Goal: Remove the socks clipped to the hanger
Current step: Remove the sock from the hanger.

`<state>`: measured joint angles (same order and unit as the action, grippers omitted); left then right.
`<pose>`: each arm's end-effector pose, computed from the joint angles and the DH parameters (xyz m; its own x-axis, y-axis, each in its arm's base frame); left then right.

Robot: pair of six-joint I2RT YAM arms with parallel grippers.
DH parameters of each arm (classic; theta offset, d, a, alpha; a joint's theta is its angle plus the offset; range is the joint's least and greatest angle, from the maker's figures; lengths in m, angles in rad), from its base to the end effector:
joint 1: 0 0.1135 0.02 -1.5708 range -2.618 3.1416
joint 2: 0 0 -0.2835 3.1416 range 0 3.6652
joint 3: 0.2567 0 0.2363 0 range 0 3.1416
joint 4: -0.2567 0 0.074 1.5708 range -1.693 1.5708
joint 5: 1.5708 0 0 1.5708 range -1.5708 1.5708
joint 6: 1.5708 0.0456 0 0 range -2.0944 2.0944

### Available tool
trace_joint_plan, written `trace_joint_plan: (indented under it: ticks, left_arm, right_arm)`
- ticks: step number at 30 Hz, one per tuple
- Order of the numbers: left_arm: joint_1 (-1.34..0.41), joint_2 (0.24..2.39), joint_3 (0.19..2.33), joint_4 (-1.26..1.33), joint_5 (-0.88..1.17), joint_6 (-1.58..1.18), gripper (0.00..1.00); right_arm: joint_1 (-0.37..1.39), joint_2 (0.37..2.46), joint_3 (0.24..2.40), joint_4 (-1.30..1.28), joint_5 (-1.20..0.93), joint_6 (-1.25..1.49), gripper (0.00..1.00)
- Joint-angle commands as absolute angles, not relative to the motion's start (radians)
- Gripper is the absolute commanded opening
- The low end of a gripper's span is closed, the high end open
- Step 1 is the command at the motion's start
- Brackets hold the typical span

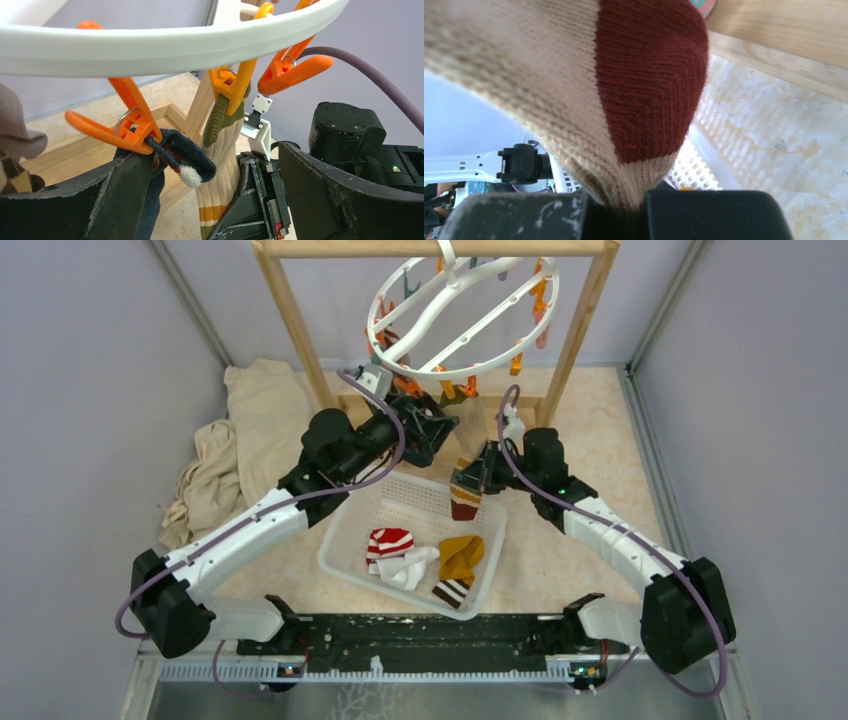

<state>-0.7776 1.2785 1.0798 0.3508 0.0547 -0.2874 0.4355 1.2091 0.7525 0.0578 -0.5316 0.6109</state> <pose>0.2066 -0.2069 0.4168 -0.1059 -0.2929 -0.9503 0.7393 0.6159 -0.2722 0.2221 0.1288 0.2877 -0.7399 0.2011 -0.6419 -0.4428 0.5727 0.6898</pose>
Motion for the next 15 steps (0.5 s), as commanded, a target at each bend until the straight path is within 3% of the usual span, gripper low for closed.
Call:
trace_joint_plan:
  ticks: [1, 15]
  left_arm:
    - [-0.782, 1.26, 1.139, 0.348, 0.106, -0.28, 0.99]
    - [-0.782, 1.183, 1.137, 0.266, 0.183, -0.35, 0.99]
  right_arm:
    - [0.432, 1.118, 0.745, 0.067, -0.551, 0.653, 0.0]
    - [0.434, 0.999, 0.724, 0.01, -0.572, 0.679, 0.0]
